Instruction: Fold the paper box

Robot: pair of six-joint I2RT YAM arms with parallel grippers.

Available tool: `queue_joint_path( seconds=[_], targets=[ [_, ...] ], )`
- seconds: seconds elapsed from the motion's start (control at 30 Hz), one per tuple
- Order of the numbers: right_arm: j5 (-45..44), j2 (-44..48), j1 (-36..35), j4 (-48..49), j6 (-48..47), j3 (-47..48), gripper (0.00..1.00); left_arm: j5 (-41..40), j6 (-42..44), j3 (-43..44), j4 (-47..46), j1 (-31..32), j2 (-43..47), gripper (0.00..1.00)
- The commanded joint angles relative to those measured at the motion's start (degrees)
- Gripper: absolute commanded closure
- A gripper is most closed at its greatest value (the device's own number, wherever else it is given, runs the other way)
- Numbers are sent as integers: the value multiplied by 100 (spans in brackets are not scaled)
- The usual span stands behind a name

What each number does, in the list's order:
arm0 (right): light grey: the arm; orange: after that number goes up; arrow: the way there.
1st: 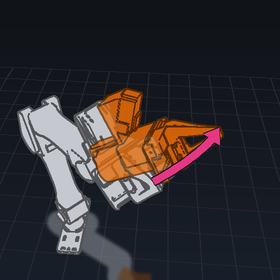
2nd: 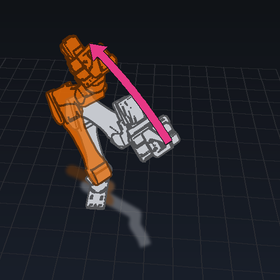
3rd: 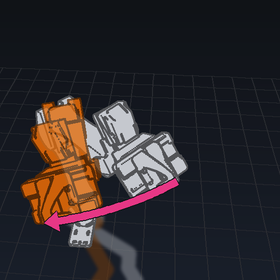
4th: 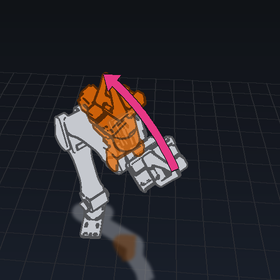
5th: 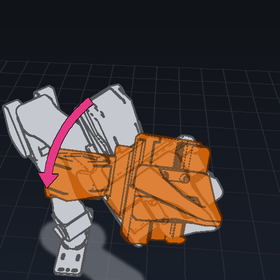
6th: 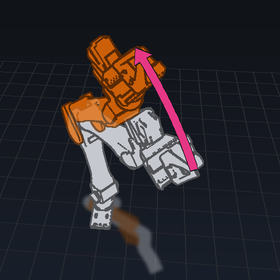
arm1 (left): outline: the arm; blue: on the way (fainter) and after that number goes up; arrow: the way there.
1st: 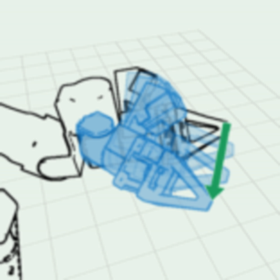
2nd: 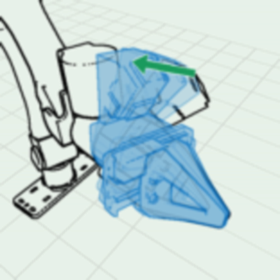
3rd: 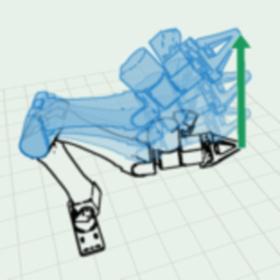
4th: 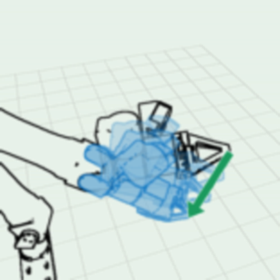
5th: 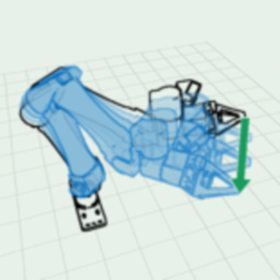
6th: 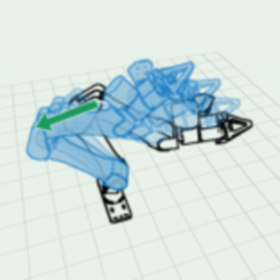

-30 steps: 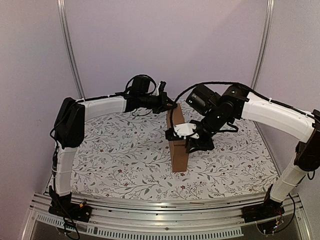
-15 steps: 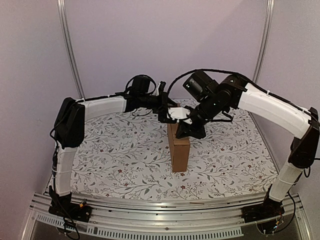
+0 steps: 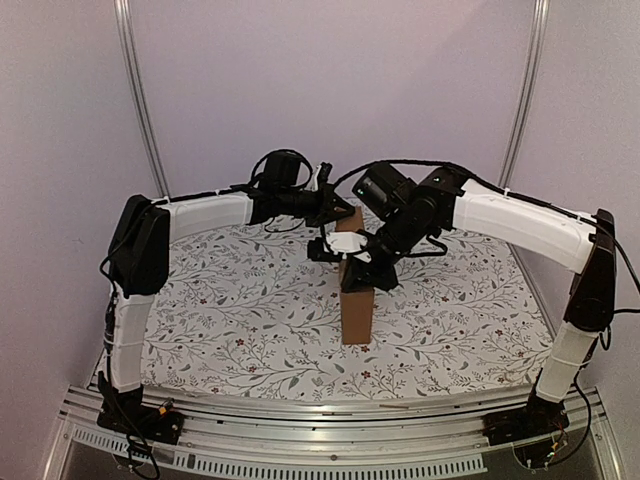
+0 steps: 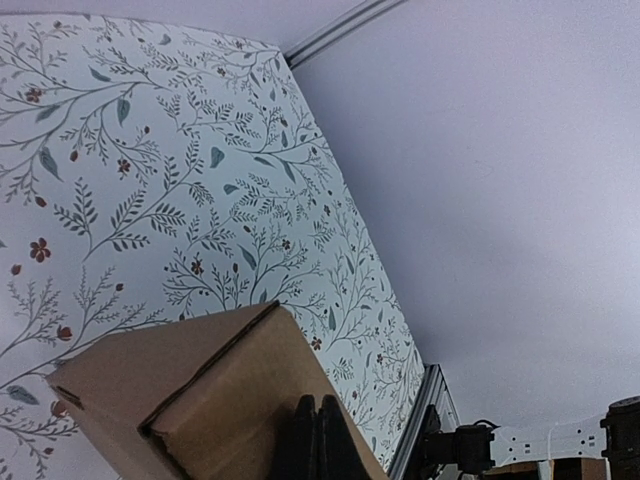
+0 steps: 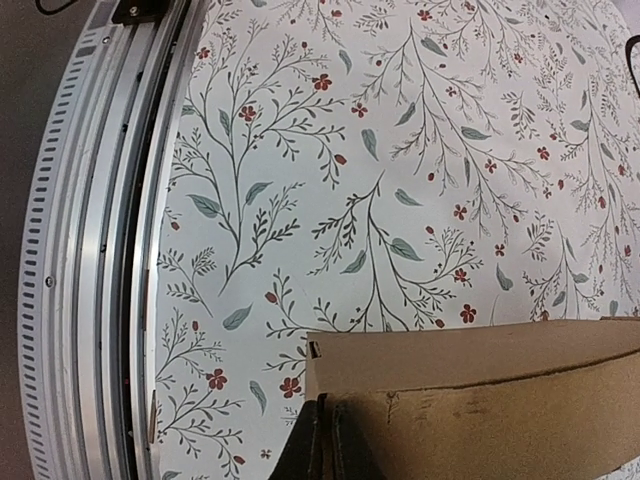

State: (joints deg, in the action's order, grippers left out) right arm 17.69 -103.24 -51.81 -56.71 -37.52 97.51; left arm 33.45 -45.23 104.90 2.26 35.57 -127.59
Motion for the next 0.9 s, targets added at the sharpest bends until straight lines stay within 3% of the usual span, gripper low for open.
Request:
queue_joint_path(
  seconds=[0.0,0.17,0.33,0.53,0.7,0.87],
  targets=[
    [-21,200,108,-613,127,267,92,-113,64,-1,854,38,-86,99],
    [-211,824,284,-510,173,661,86,-58,155,549,794,46,377,99],
    [-190,1042,1003,175,565,676,82,-299,500,605,613,6,1125,93],
    [293,686,1741,1395,1402,657,84,-1602,1046,-760,692,-15,2419,88],
    [727,-19,1895,2399,2074,908,87,-1835,1055,-1839,837,38,3030,89],
    [1871,-1272,2234,3060,3416,1884,98,-2068,1048,-2808,970,164,3617,90]
  ],
)
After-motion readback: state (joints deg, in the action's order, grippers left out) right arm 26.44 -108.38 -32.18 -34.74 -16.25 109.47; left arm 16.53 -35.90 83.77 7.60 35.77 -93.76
